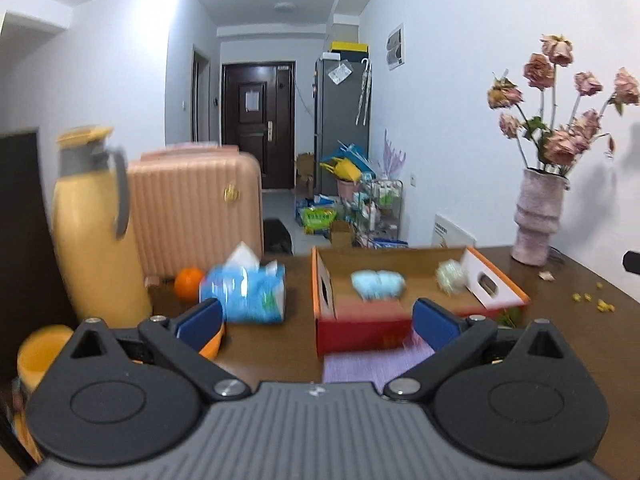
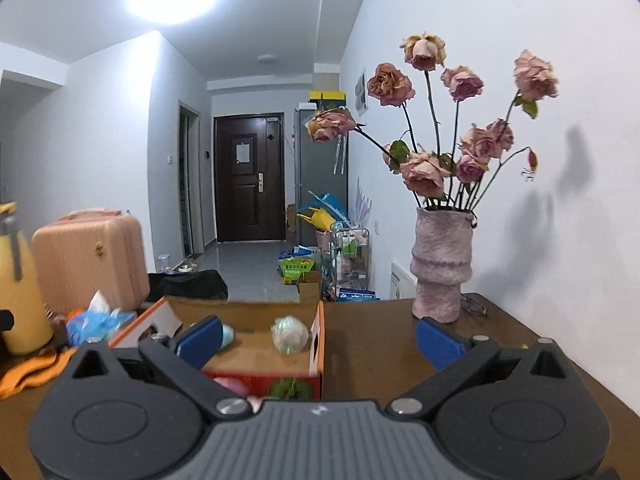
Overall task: Organize soft objects
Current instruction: 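Withdraw both tools from the box back over the soft items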
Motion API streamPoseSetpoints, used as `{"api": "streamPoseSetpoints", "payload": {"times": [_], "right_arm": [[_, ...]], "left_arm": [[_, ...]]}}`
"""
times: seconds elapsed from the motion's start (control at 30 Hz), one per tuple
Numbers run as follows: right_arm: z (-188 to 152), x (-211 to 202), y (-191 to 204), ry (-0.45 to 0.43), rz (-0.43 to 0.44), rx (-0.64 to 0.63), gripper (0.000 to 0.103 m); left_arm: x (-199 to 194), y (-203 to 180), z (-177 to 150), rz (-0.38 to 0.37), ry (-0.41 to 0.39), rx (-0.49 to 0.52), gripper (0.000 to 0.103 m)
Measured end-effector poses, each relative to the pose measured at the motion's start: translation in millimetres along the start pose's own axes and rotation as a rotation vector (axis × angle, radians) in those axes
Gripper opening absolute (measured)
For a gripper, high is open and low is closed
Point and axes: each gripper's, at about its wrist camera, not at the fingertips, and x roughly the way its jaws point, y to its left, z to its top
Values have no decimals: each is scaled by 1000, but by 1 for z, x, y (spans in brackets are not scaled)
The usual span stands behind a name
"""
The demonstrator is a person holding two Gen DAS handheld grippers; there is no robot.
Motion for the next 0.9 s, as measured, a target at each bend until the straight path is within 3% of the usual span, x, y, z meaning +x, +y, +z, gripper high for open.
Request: {"api": "streamPoseSetpoints", "payload": {"times": [0.2,0.5,0.63,0.9], "right_arm": [[-65,-84,4,0,51,29,103],[-143,-201,25,70,160,45,103],[-166,-235,38,86,202,22,103],[-169,-231,44,97,177,13,103]], "left_arm": [[-73,1,-68,6,-6,20,103],[-171,17,-148,16,42,-39,103],[-190,19,-162,29,67,-25,103],[-189,12,-157,-18,51,-19,103]]}}
